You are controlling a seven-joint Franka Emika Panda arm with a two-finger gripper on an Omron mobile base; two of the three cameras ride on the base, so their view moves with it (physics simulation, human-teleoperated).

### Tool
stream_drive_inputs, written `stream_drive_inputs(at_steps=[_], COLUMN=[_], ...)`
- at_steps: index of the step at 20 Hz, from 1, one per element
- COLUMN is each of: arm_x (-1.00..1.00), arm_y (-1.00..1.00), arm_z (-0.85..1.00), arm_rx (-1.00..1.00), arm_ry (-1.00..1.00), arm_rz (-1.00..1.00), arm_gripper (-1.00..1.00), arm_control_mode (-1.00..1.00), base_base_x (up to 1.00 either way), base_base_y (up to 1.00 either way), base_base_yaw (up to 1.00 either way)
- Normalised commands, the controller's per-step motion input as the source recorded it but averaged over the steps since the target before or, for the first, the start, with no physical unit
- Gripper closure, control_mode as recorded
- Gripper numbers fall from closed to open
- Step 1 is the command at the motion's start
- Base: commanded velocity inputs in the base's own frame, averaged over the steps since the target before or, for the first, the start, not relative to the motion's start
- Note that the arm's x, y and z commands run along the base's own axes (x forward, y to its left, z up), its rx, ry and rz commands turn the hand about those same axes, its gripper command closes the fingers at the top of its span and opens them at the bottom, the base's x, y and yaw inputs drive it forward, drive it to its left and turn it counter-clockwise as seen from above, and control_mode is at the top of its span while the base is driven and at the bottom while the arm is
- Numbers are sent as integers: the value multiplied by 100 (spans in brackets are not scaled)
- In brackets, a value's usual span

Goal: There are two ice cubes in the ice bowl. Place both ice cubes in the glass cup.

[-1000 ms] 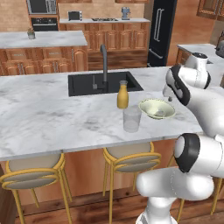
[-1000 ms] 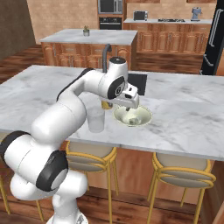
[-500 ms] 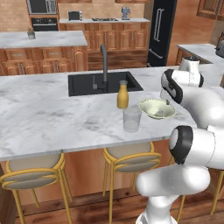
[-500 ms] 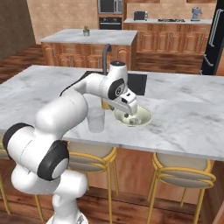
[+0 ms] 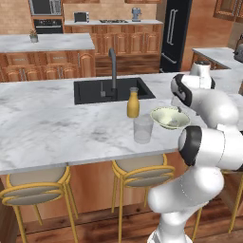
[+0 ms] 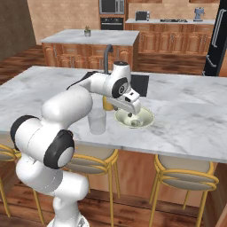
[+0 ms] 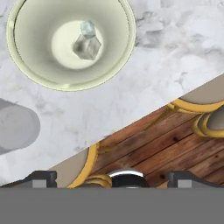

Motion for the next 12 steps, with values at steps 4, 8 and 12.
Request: stream_drive_inputs(at_steps=[4, 8, 12], arm_x=[44, 39, 31], arm_y=[-14, -8, -6], arm_z=[-30, -45, -31], arm_rx=[0, 0, 0], arm_ry=[9, 13, 10], arm_rz=[0, 0, 0], arm_gripper=[-100, -100, -100], arm_control_mode=[-100, -100, -100], base_base_x=[0, 0, 0], base_base_y=[0, 0, 0], base_base_yaw=[0, 0, 0])
